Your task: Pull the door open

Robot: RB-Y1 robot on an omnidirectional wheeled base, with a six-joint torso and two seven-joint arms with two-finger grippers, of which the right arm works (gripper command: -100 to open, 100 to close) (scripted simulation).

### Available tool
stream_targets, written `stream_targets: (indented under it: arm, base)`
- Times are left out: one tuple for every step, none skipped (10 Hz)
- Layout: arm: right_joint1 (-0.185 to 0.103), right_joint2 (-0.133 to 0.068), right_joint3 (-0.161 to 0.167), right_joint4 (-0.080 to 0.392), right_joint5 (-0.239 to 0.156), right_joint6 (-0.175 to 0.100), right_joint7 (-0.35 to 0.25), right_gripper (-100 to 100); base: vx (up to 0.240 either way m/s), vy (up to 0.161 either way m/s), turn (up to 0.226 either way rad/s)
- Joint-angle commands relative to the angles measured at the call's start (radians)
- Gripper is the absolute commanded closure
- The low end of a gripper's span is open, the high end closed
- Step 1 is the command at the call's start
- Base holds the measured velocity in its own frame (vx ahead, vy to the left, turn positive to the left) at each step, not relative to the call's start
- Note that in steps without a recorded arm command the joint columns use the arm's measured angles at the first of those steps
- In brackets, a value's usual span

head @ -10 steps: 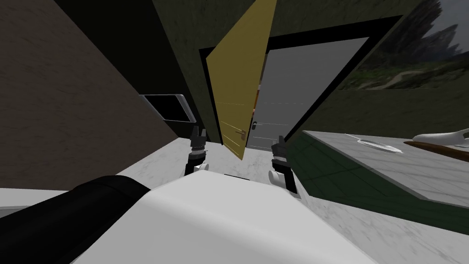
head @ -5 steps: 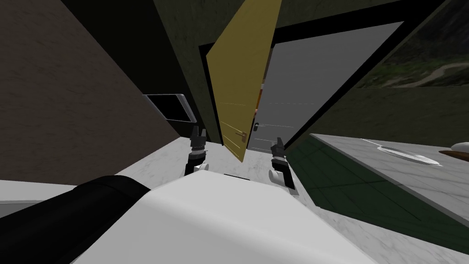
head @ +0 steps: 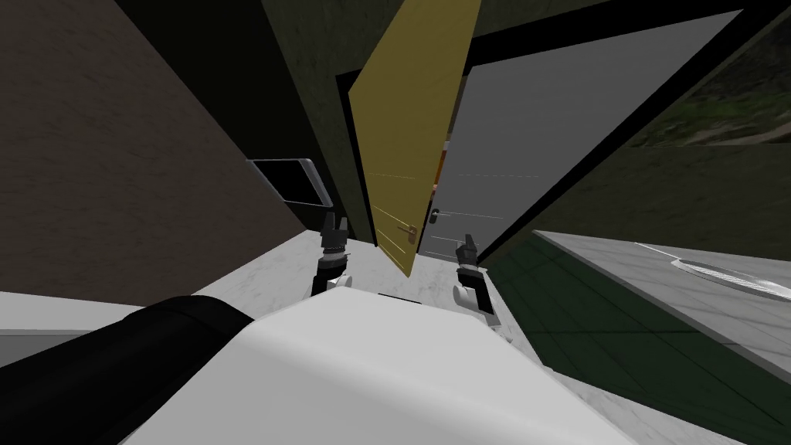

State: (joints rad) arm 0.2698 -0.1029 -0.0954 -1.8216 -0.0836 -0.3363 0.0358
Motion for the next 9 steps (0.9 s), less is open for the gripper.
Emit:
stream_targets:
  arm:
    - [-0.016,-0.006,-0.009,0.030,-0.003,0.007,-0.004,-100]
    - [-0.025,-0.009,-0.014,0.051,-0.005,0.009,-0.007,-100]
    - [-0.034,-0.011,-0.018,0.071,-0.007,0.011,-0.009,-100]
    - [-0.043,-0.014,-0.023,0.092,-0.009,0.013,-0.012,-100]
    - [-0.052,-0.017,-0.028,0.112,-0.011,0.014,-0.014,-100]
    - [-0.061,-0.020,-0.033,0.132,-0.013,0.016,-0.017,-100]
    - [-0.070,-0.022,-0.037,0.152,-0.015,0.018,-0.019,-100]
    - [-0.078,-0.024,-0.042,0.172,-0.016,0.020,-0.022,-100]
    - [-0.087,-0.027,-0.047,0.192,-0.018,0.021,-0.024,-100]
  base:
    - [0.095,-0.031,0.073]
    - [0.086,-0.047,0.052]
    - [0.092,-0.041,0.076]
    - [0.088,-0.027,0.078]
    - [0.097,-0.030,0.062]
    - [0.097,-0.041,0.066]
    - [0.096,-0.046,0.077]
    - [0.090,-0.035,0.068]
    - [0.106,-0.051,0.057]
